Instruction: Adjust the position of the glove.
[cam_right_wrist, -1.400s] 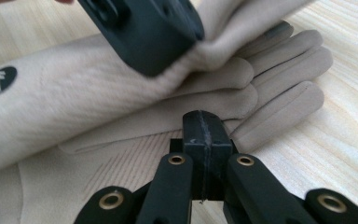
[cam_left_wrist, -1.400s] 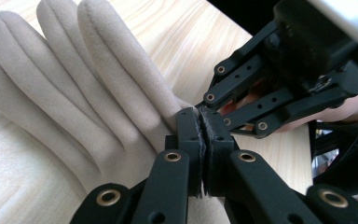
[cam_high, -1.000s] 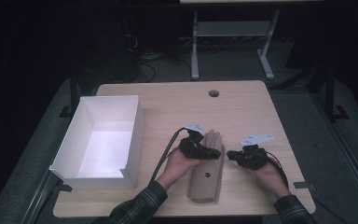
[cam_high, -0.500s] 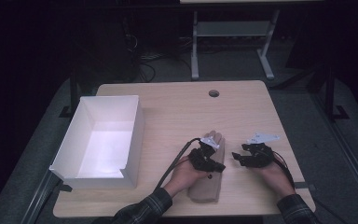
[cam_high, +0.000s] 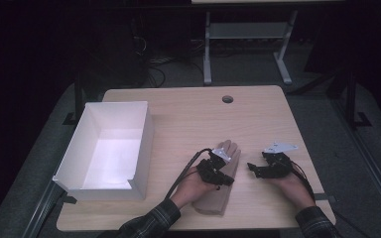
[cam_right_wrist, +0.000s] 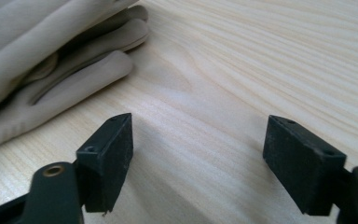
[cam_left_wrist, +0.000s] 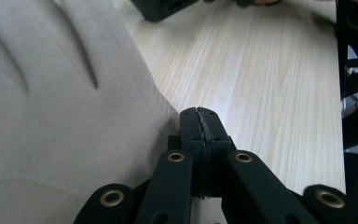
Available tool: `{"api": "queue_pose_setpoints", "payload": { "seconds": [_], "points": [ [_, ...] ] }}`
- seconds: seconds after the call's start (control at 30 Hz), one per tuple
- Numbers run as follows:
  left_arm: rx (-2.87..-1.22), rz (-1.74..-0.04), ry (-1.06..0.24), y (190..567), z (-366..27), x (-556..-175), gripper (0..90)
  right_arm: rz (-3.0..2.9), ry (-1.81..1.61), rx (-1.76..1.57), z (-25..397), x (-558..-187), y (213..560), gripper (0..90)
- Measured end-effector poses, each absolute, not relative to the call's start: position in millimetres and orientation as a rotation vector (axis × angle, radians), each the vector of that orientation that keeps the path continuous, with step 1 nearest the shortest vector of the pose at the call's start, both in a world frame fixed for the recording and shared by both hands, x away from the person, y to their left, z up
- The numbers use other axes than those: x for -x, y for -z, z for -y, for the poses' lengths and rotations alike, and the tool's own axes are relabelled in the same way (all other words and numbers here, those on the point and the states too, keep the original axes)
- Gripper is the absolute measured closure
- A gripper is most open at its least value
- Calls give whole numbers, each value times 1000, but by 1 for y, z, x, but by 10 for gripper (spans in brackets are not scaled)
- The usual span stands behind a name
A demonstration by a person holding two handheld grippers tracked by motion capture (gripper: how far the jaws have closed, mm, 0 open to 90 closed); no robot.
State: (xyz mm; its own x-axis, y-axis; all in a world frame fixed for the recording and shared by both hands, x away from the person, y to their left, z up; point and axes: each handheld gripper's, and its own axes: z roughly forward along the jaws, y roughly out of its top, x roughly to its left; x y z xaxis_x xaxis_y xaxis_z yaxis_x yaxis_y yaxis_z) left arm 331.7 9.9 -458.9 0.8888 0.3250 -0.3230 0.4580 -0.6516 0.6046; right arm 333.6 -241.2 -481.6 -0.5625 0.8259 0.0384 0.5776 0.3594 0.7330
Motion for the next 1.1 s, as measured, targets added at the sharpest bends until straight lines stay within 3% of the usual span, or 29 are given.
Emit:
{"api": "queue_pose_setpoints", "payload": {
  "seconds": [0.23,0.87,1.1],
  "points": [
    [-2386,-553,194,453,-30,-325,894,-2304,-1024,-1224,241,-334,482,190],
    [-2412,-589,149,448,-75,-317,893,-2307,-1023,-1221,241,-334,482,188],
    [-2368,-570,127,430,-77,-316,707,-2306,-1024,-1222,241,-334,482,189]
  ]
}}
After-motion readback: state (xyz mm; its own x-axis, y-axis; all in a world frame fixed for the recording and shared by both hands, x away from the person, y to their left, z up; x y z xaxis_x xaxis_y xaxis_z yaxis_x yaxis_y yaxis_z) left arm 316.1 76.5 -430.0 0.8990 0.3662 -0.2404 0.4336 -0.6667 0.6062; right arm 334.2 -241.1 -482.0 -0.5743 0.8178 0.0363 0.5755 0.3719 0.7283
